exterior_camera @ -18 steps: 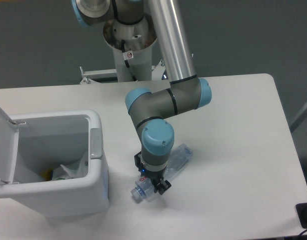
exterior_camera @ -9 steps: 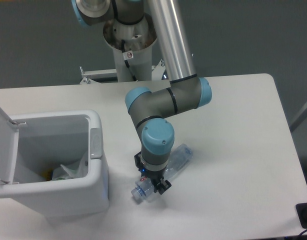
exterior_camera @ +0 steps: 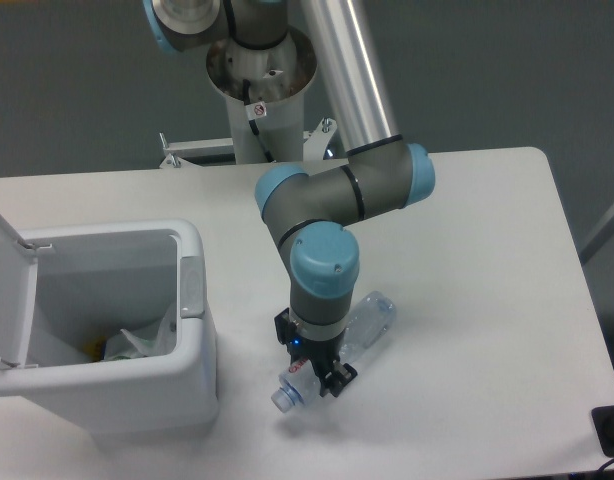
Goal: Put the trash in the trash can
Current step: 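Lift the bottle and carry it over the white bin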
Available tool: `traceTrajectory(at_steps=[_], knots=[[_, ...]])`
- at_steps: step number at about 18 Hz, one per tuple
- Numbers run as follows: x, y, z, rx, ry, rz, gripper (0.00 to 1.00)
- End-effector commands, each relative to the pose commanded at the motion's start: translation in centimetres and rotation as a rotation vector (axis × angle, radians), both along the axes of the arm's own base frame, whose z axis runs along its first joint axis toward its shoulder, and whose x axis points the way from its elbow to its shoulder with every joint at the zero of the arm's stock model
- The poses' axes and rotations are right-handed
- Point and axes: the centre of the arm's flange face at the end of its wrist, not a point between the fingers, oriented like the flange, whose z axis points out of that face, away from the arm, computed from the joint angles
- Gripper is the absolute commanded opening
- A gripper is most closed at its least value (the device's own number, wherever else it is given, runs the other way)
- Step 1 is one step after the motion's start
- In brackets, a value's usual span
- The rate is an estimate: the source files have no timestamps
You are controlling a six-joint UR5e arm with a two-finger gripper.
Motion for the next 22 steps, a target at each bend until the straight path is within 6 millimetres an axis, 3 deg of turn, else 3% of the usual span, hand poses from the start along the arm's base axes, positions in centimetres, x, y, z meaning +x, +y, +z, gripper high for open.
traceTrajectory(at_steps=[3, 7, 13, 15, 17, 19, 22], knots=[[-2.3, 0.4, 3.9, 0.107, -0.013, 0.119, 0.67], [-4.5, 1.2, 10.7, 0.357, -0.092, 0.273, 0.67], [-3.7, 0.9, 21.9, 0.597, -0.126, 0.407, 0.67], [-1.6, 0.5, 25.9, 0.667, -0.166, 0.404, 0.66], [2.2, 0.5, 29.4, 0.710, -0.183, 0.368, 0.66], [4.1, 0.7, 30.9, 0.726, -0.178, 0.340, 0.65], [8.9, 1.9, 32.2, 0.732, -0.197, 0.273, 0.64]])
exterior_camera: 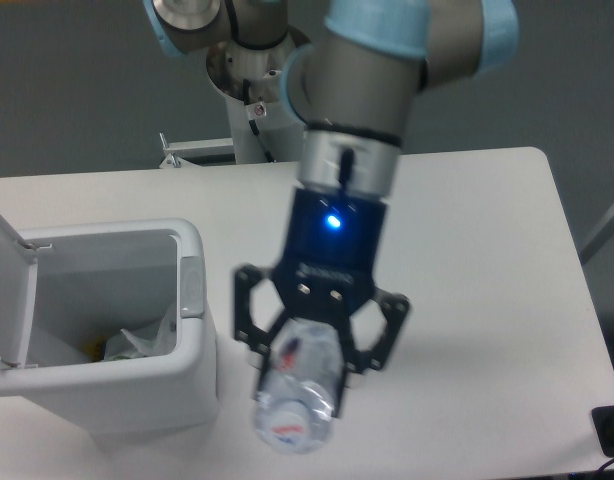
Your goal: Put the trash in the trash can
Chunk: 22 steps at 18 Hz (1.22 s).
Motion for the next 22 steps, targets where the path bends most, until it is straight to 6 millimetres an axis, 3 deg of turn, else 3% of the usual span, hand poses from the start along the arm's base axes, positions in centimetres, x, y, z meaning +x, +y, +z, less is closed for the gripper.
traceTrajectory(at_steps=[5, 12, 13, 14, 17, 20, 22], knots=[[9.1, 2.1, -1.6, -0.032, -0.053, -0.112, 0.64], [12.7, 2.3, -8.7, -0.149, -0.162, -0.139, 0.65], [12.6, 2.5, -9.1, -0.156, -0.167, -0.139, 0.73], [12.6, 2.5, -9.2, -0.157, -0.164, -0.142, 0.92], [11.1, 1.8, -8.5, -0.145, -0.180, -0.101, 1.00], [4.3, -2.1, -4.6, -0.081, -0.159, 0.027, 1.00], [0.3, -3.9, -3.7, -0.066, -0.145, 0.097, 1.00]])
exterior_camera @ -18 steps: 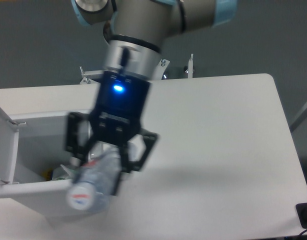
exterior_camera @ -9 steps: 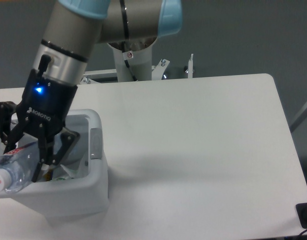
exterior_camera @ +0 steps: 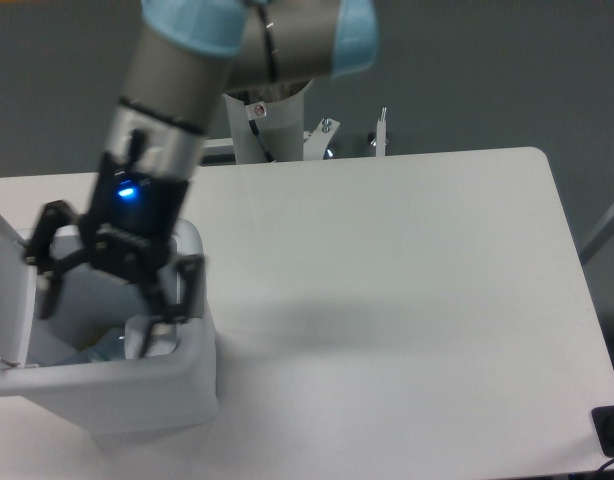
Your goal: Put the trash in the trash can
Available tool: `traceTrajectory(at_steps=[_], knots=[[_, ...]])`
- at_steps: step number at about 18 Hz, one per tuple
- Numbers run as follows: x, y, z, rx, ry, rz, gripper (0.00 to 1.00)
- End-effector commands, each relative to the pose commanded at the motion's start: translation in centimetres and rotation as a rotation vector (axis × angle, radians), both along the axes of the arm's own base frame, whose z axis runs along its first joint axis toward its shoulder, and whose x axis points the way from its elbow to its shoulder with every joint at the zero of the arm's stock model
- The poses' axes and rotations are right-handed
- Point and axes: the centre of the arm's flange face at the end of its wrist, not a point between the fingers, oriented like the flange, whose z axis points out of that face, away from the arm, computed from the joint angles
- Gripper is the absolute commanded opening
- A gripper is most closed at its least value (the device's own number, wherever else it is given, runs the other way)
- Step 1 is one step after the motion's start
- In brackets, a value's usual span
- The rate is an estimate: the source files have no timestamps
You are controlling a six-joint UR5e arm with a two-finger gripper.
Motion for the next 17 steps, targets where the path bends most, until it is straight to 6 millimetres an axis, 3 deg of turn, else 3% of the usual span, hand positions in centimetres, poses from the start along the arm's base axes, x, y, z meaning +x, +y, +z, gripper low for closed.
traceTrajectory(at_steps=[1, 4, 5, 8, 12, 17], knots=[[-4.0, -2.1, -0.3, -0.024, 0.024, 0.083, 1.00], [-6.8, -3.4, -1.3, -0.071, 0.067, 0.140, 1.00], [-7.2, -3.7, -1.0, -0.078, 0.100, 0.134, 1.00], [-7.5, -4.8, -2.4, -0.212, 0.225, 0.056, 1.00], [-7.6, -7.3, -1.7, -0.473, 0.416, 0.047, 1.00], [-7.7, -8.7, -1.2, -0.633, 0.525, -0.056, 1.00]])
